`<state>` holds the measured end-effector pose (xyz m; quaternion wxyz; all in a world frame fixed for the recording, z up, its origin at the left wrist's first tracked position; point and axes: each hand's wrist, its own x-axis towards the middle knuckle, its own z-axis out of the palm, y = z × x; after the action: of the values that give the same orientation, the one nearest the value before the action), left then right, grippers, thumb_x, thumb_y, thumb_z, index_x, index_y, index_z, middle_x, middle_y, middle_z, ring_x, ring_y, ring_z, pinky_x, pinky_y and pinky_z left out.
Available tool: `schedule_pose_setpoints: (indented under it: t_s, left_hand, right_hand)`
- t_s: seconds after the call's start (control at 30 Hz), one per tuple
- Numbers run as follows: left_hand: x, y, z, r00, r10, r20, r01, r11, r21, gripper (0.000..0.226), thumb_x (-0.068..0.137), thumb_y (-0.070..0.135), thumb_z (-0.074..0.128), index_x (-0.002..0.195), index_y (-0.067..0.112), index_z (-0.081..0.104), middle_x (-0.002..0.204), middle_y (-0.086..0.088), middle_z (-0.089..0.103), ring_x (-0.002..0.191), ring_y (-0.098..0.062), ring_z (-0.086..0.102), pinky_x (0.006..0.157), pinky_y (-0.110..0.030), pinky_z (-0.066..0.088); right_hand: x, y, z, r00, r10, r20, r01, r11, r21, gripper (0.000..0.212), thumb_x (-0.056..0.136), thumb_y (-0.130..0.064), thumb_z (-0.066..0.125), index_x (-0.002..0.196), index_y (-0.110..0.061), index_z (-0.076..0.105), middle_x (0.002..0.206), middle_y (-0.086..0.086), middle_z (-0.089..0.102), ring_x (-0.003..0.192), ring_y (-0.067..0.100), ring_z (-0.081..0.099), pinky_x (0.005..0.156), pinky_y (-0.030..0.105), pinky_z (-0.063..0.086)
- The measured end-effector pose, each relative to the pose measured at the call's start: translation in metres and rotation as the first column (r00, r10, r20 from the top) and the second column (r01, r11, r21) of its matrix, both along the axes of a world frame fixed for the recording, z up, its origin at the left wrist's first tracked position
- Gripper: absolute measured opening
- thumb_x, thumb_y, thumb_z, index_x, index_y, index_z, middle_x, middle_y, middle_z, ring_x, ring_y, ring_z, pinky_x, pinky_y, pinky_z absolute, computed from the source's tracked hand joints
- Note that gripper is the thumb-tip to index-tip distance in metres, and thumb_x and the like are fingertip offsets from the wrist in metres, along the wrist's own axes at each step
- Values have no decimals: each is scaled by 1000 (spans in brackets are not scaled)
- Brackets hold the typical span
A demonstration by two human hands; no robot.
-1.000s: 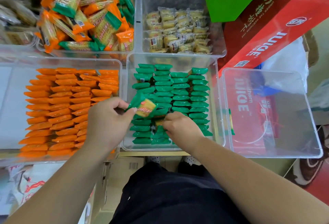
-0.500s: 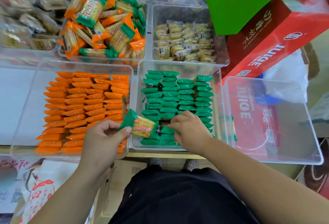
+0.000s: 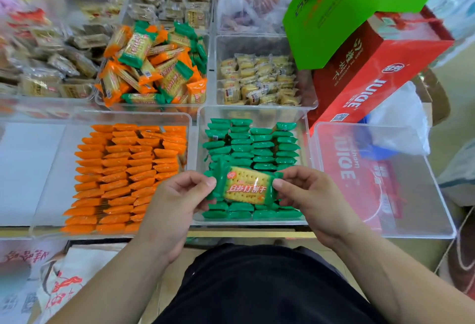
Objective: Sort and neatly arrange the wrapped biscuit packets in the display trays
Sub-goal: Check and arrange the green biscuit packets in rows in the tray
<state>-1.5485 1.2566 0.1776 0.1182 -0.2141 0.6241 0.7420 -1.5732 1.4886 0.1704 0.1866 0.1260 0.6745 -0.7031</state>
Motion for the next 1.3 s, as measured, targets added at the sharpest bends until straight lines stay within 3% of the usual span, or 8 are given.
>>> schedule_pose_setpoints:
  t_s: [0.17,0.43,0.53,0.7,0.87,0.97,1.1,1.3]
  left_hand:
    - [5,3,25,985,-98,-141,93,995,-42,9,73,29,72,68,22,72,68,-2,60,61,-14,53,60,-24,46]
    - [3,0,23,983,-80,-164,78,997,-18,11,73,18,83,73,15,73,67,-7,61,60,-17,55,60,-28,48]
    - [-1,-4,9,999,-7,-50,7,1000,13,6,77,15,73,75,9,72,68,-12,61,60,-19,53,59,-30,45]
    - [1,-5,-10,996,20,84,-39,970,239,30,53,23,96,70,15,72,85,-18,59,57,-16,52,58,-26,46]
    - [1,-9,-17,1000,11,1,-11,919,395,58,43,30,100,94,23,73,84,-9,59,70,-16,56,76,-38,45]
    - [-1,-7,-6,999,48,-18,-39,940,339,18,71,20,80,88,15,80,102,-15,72,82,-24,62,67,-28,55]
    - [-4,-10,1,995,-3,-102,16,991,130,27,83,-6,62,93,11,80,107,-15,74,91,-28,70,75,-30,59]
    - [-13,-6,6,998,-48,-43,39,981,-190,17,90,10,67,75,5,71,59,-8,60,54,-20,54,55,-31,46]
  right_hand:
    - [7,5,-8,972,-10,237,127,865,-485,21,70,-10,87,81,-9,69,88,14,69,72,19,65,62,25,55]
    - [7,-1,-4,966,-34,255,166,839,-518,11,84,-4,64,76,-9,70,78,10,70,62,14,64,57,23,54]
    - [3,4,1,979,-3,204,118,824,-555,26,72,-13,87,90,-9,69,86,11,70,68,16,65,63,27,56]
    - [0,5,1,987,-3,160,87,852,-516,48,68,-14,90,105,-21,60,115,24,56,94,31,54,75,36,47]
    - [2,1,2,989,-54,141,102,928,-358,17,75,-3,78,86,-15,72,103,21,63,91,31,57,72,31,52]
    - [3,2,3,982,-75,171,132,929,-347,21,68,-4,80,89,-10,80,101,23,64,92,32,58,73,27,57]
    - [3,3,8,987,-47,154,92,949,-301,31,63,2,77,93,-7,80,100,21,70,88,26,68,76,27,59]
    - [1,1,14,993,-9,120,12,1000,-22,15,86,-16,71,73,-8,70,65,8,61,58,16,55,56,25,46]
